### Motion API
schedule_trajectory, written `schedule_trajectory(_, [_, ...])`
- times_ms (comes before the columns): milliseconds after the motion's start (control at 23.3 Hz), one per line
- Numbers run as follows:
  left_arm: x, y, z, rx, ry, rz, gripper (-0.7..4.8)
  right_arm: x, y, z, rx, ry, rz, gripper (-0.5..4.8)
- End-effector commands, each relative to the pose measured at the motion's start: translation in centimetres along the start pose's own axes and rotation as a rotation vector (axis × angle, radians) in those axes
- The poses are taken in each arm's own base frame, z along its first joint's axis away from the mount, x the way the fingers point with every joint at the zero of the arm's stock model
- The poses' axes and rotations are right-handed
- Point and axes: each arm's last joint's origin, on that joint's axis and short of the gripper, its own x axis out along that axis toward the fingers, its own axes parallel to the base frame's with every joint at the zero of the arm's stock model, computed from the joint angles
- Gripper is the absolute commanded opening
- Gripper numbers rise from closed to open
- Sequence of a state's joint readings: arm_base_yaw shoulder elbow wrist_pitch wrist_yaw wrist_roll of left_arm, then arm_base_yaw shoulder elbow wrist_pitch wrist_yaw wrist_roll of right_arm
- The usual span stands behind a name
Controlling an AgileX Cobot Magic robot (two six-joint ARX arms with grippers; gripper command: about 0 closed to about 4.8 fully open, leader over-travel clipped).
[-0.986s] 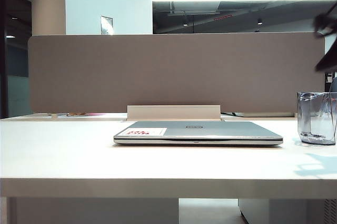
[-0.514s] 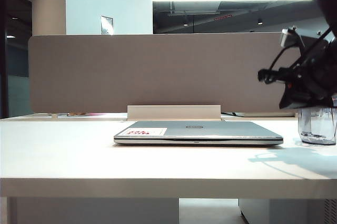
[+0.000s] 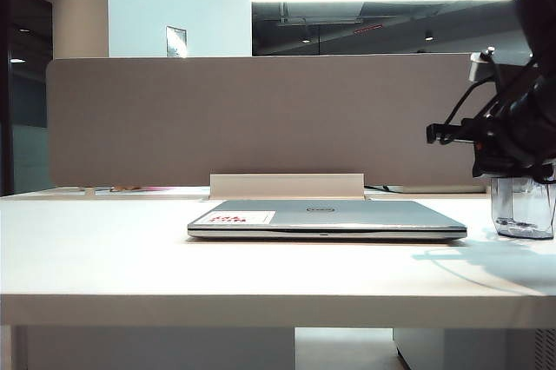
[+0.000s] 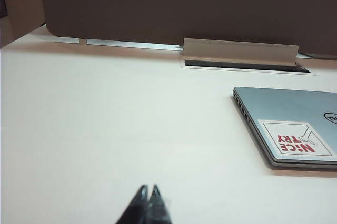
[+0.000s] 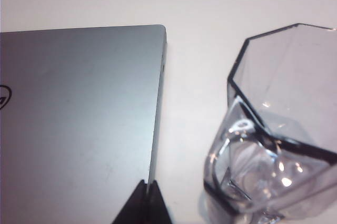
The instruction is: Pick up the water cup and place it on the side of the laptop close to you.
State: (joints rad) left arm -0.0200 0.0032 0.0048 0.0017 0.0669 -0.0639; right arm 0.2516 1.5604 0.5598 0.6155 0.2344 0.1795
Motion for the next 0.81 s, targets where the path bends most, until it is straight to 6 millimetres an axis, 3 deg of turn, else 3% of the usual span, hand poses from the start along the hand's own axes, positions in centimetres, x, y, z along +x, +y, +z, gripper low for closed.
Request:
schedule_trajectory(43, [-0.01, -0.03, 0.16, 0.001, -0.009, -0.003, -0.06, 0.46, 0.09, 0.2, 0.008, -0.022, -0.026, -0.09])
schedule_trajectory(814, [-0.01, -0.1, 0.15, 0.0, -0.007, -0.029, -0.06, 1.12, -0.9, -0.12, -0.006, 0.025, -0.187, -0.09])
